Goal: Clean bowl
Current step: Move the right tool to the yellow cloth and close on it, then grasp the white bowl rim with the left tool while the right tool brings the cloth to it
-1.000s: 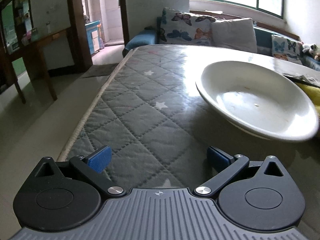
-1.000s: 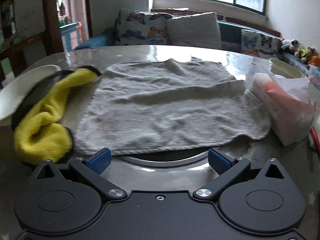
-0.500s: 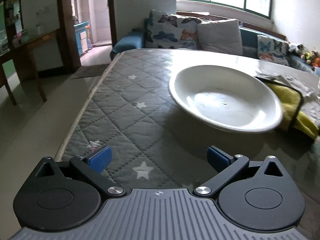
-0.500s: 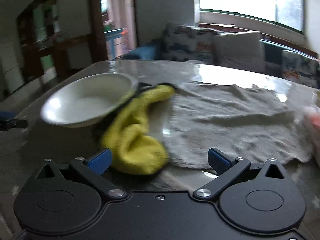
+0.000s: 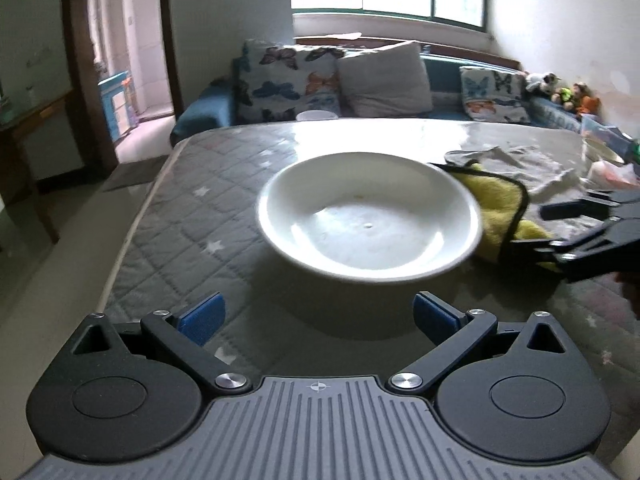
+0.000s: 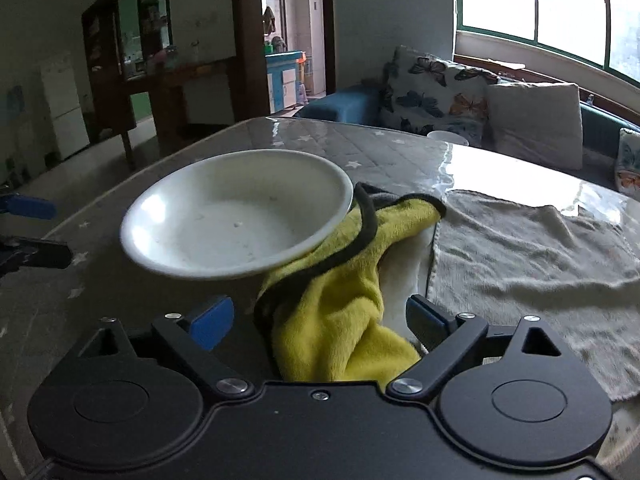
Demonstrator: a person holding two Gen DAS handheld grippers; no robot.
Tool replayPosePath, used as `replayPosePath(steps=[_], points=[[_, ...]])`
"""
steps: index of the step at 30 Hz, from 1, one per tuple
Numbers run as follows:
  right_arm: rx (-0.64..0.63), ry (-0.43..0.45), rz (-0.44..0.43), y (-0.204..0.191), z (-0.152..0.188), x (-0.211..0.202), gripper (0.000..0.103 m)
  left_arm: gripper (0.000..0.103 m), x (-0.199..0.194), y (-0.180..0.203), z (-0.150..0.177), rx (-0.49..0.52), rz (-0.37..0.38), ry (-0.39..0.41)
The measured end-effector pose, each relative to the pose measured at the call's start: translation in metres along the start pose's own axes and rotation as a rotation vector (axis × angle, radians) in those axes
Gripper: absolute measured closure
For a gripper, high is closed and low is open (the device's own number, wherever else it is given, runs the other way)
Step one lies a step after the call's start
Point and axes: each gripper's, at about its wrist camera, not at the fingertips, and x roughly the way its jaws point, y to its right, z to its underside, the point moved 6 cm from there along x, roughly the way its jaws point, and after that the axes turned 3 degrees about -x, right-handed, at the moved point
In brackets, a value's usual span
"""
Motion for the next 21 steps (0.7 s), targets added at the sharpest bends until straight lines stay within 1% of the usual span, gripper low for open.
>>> replayPosePath(steps=[2, 5, 10, 12, 13, 14, 16, 18, 19, 20, 21], points=[[-0.01, -0.006, -0.002, 0.0, 0.0, 0.005, 0.011, 0.003, 0.002, 0.008, -0.002, 0.02, 0.007, 0.004], [-0.019, -0.024, -0.016, 0.0, 0.0, 0.011, 0.023, 0.005, 0.003, 0.021, -0.007, 0.045, 0.026, 0.011], [-0.022, -0.04, -0.033, 0.001, -0.001, 0.015, 0.027, 0.011, 0.014, 0.039, -0.015, 0.101, 0.059, -0.002], [-0.021, -0.043, -0.04, 0.002, -0.001, 0.015, 0.034, 0.014, 0.018, 0.047, -0.018, 0.128, 0.074, -0.008], [-0.02, -0.045, -0.043, 0.002, 0.0, 0.015, 0.036, 0.014, 0.02, 0.05, -0.019, 0.142, 0.082, -0.011], [-0.019, -0.046, -0.046, 0.003, 0.0, 0.015, 0.041, 0.014, 0.022, 0.054, -0.02, 0.156, 0.089, -0.015], [-0.018, -0.049, -0.052, 0.004, 0.0, 0.015, 0.042, 0.015, 0.026, 0.06, -0.022, 0.173, 0.102, -0.018], [-0.034, -0.049, -0.055, 0.004, 0.002, 0.024, 0.047, 0.016, 0.03, 0.067, -0.024, 0.189, 0.116, -0.02], [-0.041, -0.049, -0.053, 0.004, 0.002, 0.025, 0.048, 0.016, 0.033, 0.071, -0.026, 0.199, 0.124, -0.024], [-0.041, -0.046, -0.049, 0.005, 0.001, 0.024, 0.052, 0.016, 0.036, 0.076, -0.027, 0.211, 0.134, -0.026], [-0.04, -0.046, -0.051, 0.005, 0.001, 0.024, 0.054, 0.017, 0.037, 0.079, -0.028, 0.219, 0.14, -0.028]])
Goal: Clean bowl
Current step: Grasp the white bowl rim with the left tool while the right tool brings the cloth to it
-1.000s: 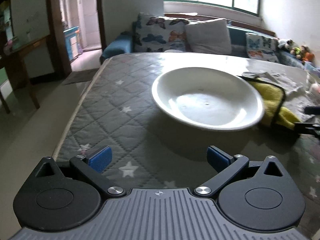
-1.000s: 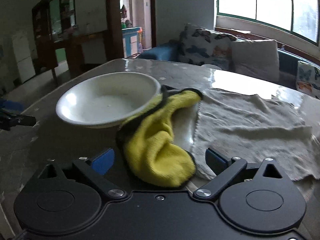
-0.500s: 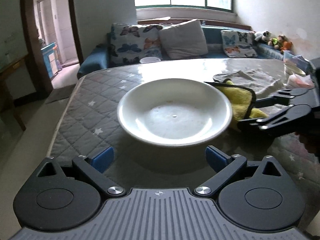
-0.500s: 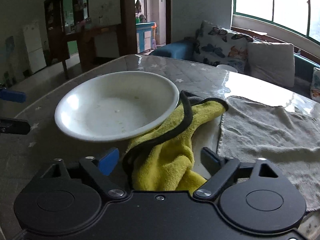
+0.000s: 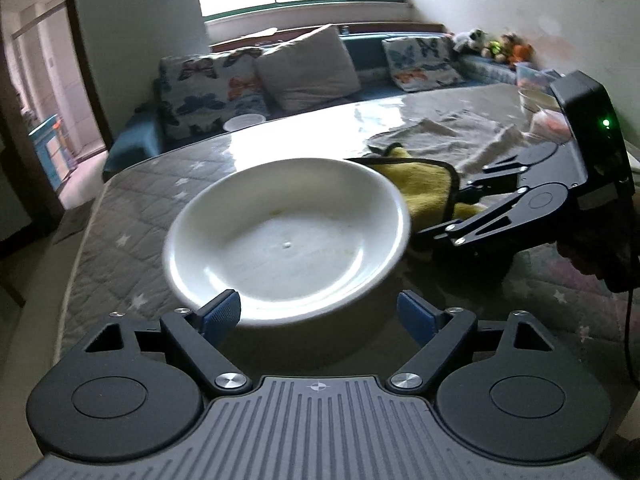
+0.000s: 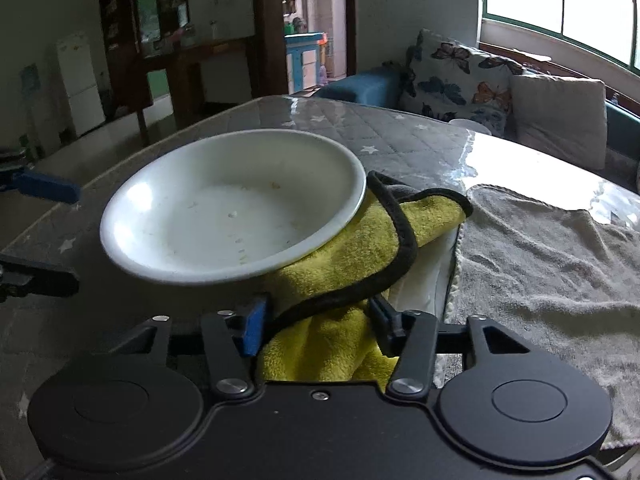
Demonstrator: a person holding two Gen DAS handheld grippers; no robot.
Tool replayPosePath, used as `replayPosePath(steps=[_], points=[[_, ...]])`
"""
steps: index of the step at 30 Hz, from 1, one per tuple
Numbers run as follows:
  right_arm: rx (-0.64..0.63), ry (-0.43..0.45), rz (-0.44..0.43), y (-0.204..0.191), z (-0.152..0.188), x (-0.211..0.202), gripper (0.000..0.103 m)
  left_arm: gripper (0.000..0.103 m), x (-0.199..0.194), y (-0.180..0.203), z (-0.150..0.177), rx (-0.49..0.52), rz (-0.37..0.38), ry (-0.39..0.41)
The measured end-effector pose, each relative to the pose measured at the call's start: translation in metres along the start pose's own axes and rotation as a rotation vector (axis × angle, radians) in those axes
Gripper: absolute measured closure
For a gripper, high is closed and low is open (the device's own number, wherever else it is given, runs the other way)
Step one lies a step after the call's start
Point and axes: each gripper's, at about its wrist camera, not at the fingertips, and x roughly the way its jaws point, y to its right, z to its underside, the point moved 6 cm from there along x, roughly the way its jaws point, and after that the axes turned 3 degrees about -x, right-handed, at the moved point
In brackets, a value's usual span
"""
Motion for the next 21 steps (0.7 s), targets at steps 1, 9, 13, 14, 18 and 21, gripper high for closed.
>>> replayPosePath(steps=[1, 9, 13, 14, 18, 21], points=[[0.0, 0.001, 0.0, 0.0, 0.0, -0.001, 0.054, 0.019, 0.003, 0.004, -0.002, 0.013, 0.005, -0.003], [0.01, -0.001, -0.018, 0.003, 0.004, 0.001, 0.053, 0.03, 0.024, 0.026, -0.011, 0.099, 0.052, -0.024], [0.001, 0.004, -0.021, 0.001, 0.007, -0.002, 0.056, 0.036, 0.036, 0.033, -0.013, 0.124, 0.068, -0.044], [-0.003, 0.007, -0.021, 0.0, 0.008, -0.003, 0.06, 0.037, 0.038, 0.034, -0.014, 0.127, 0.071, -0.05], [-0.021, 0.016, -0.022, -0.002, 0.011, -0.008, 0.065, 0.046, 0.05, 0.038, -0.013, 0.136, 0.084, -0.072], [-0.034, 0.023, -0.022, -0.004, 0.014, -0.012, 0.067, 0.056, 0.057, 0.04, -0.013, 0.138, 0.096, -0.085]])
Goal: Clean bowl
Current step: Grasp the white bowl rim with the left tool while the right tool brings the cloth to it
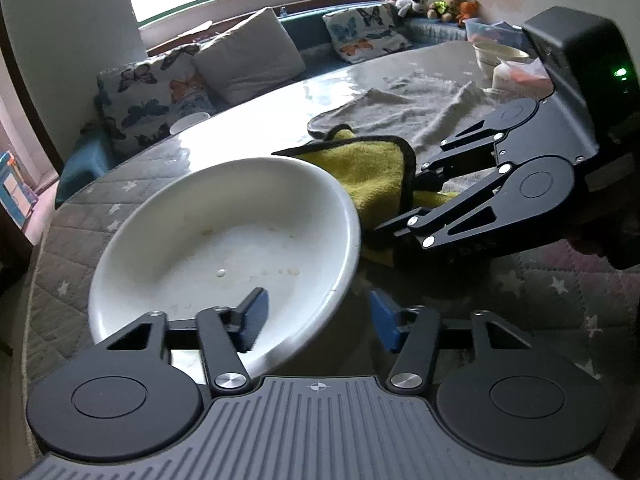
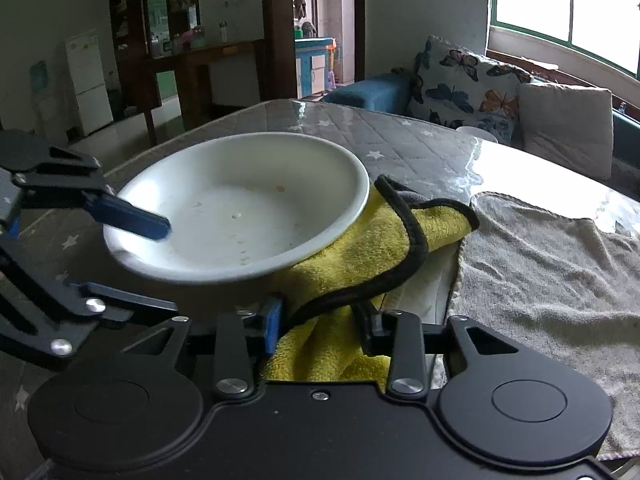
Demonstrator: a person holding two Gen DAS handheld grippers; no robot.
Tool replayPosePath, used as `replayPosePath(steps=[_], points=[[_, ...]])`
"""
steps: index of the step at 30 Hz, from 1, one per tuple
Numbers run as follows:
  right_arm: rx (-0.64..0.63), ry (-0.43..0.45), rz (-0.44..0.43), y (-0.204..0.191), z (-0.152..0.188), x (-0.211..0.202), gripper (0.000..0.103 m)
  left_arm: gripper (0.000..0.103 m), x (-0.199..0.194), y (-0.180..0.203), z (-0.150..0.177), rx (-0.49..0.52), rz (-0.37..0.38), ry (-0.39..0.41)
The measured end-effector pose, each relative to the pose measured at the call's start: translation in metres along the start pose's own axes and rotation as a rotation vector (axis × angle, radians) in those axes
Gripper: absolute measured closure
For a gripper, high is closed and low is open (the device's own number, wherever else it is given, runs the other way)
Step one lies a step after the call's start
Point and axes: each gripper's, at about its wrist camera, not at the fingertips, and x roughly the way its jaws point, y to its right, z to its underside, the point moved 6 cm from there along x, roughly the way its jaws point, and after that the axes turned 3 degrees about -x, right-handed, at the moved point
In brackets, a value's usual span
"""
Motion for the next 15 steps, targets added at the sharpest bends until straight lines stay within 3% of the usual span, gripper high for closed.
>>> replayPosePath(steps=[4, 15], points=[[-0.019, 0.002, -0.003, -0.001, -0.012, 0.006, 0.069, 0.07, 0.007, 0.0, 0.0, 0.001, 0.004, -0.014], [-0.063, 0.016, -0.016, -0.012, -0.009, -0.003, 0.073, 0.078, 0.014, -0.004, -0.002, -0.022, 0.004, -0.023]])
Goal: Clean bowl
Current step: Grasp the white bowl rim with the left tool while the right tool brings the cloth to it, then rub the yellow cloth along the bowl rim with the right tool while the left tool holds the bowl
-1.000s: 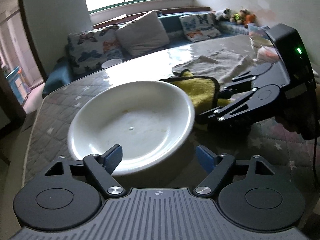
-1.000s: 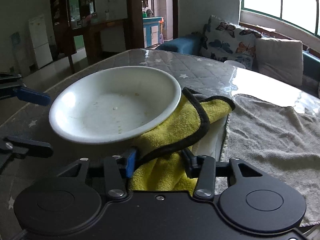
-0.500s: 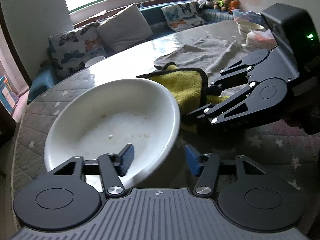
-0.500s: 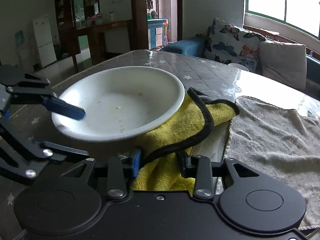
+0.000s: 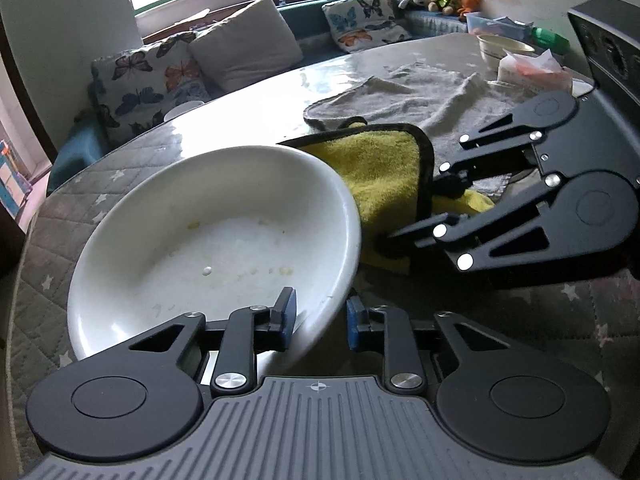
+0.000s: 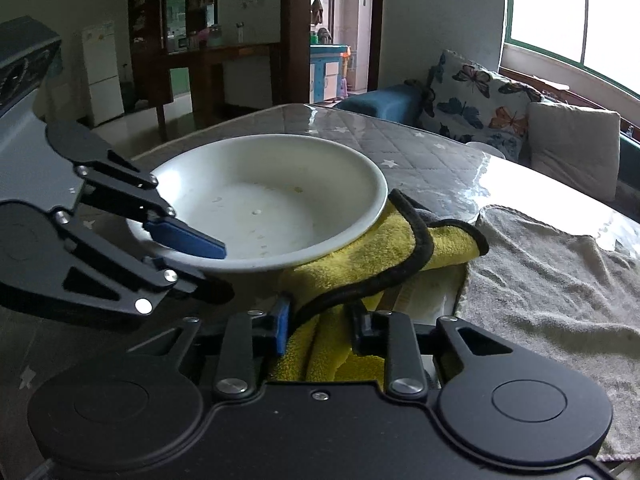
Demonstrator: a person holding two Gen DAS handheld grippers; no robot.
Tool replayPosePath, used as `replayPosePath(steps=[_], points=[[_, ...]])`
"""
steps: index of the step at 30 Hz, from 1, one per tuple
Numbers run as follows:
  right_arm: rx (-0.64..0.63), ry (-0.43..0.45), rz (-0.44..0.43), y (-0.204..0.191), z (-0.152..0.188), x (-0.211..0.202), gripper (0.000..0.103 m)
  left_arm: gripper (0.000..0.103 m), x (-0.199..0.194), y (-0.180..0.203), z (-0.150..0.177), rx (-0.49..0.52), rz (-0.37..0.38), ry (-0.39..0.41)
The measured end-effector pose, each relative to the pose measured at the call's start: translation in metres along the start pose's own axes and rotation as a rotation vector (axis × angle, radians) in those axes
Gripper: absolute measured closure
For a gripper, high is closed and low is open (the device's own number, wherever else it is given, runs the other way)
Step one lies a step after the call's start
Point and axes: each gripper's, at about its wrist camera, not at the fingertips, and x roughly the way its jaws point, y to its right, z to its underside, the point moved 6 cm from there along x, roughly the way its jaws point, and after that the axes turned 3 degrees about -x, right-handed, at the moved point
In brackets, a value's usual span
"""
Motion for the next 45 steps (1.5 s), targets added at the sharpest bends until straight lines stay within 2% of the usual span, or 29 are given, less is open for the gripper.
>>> replayPosePath(steps=[18, 39, 45], points=[[-0.1, 0.026, -0.036, -0.027, 0.004, -0.006, 0.073, 0.078, -0.008, -0.004, 0.005, 0.01, 0.028, -0.015], [-0.152, 0.043, -0.014, -0.005, -0.022, 0.032, 0.073, 0.079, -0.023, -0.009, 0.025, 0.039, 0.065, -0.044], [-0.167, 0.047, -0.004, -0.009, -0.014, 0.026, 0.073, 0.079, -0.026, -0.008, 0.028, 0.059, 0.06, -0.057]])
